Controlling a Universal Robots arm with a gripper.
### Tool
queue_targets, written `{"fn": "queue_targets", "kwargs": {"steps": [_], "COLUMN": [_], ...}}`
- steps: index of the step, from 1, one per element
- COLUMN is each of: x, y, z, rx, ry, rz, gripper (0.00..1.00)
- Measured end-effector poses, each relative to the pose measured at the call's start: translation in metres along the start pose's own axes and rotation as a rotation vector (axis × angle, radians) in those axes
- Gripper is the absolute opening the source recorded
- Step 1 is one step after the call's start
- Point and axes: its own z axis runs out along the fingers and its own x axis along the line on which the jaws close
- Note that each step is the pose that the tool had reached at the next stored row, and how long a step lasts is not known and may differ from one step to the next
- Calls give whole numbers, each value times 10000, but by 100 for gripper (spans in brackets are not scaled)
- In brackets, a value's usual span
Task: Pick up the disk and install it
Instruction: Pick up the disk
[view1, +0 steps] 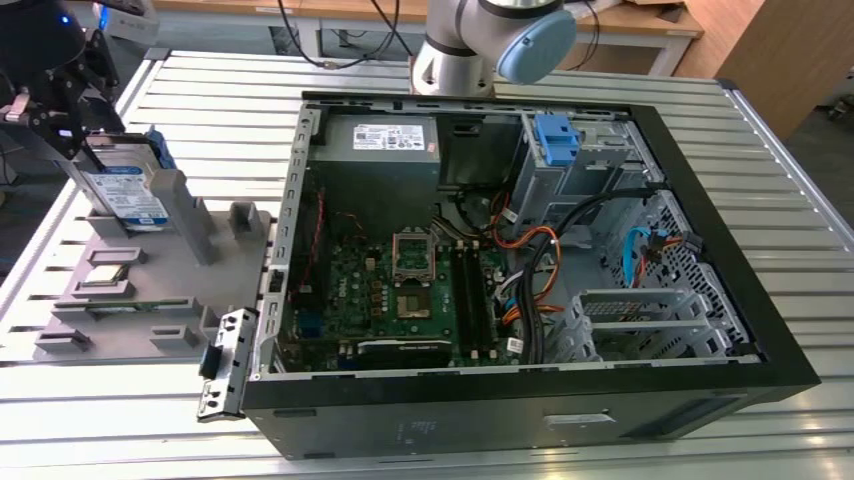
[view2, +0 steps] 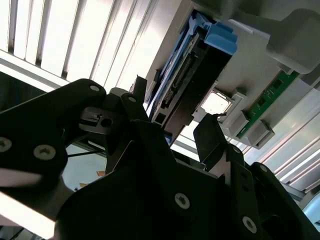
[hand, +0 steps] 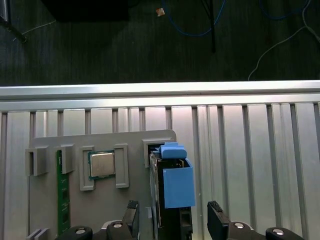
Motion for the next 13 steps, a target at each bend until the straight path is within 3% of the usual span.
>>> {"fn": "queue_targets", "kwargs": {"steps": [13], "x": [-5], "y": [-91], "z": [-6], "rx": [1], "ry": [0], "rz": [-1], "gripper": [65]}}
